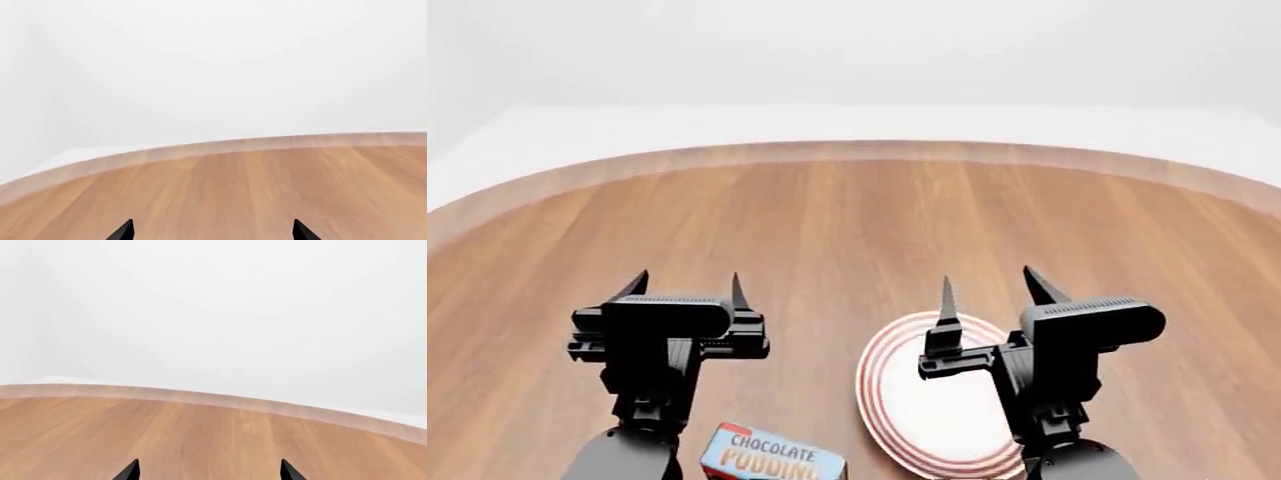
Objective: Put the chocolate pudding to the right of the plate.
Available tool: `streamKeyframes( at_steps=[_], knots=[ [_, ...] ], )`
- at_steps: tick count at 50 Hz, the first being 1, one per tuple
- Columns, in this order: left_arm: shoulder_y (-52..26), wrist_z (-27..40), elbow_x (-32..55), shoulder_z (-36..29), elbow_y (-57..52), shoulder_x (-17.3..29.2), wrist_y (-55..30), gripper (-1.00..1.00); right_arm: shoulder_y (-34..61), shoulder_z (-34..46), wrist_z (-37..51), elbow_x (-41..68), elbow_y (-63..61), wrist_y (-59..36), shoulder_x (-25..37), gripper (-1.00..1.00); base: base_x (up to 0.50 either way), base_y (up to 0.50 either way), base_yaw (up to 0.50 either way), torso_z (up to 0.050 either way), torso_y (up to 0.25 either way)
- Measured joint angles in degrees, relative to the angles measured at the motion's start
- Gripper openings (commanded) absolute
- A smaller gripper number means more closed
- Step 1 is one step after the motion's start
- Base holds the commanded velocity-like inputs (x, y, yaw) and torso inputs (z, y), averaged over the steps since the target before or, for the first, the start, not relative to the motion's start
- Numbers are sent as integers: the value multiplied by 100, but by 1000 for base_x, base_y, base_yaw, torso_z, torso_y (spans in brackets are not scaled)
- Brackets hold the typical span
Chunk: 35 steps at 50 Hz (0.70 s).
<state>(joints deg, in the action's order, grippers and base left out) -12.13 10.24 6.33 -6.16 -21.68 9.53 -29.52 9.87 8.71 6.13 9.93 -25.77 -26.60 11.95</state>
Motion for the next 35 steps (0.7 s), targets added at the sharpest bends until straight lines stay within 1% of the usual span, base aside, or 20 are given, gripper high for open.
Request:
streamKeyframes(
  at_steps=[4,22,27,35],
  knots=[
    [-1,17,13,-7,-1,12,2,100,-5,13,3,10,2,25,14,100,500,0,0,0,3],
    [-7,85,70,-46,15,62,20,100,35,50,61,71,-67,-100,75,100,0,0,0,0,0],
    [-10,100,88,-53,20,78,23,100,127,123,39,131,-325,-525,184,100,0,0,0,0,0],
    [-20,125,117,-66,42,95,32,100,443,248,0,282,-1083,-1792,463,100,0,0,0,0,0]
  ],
)
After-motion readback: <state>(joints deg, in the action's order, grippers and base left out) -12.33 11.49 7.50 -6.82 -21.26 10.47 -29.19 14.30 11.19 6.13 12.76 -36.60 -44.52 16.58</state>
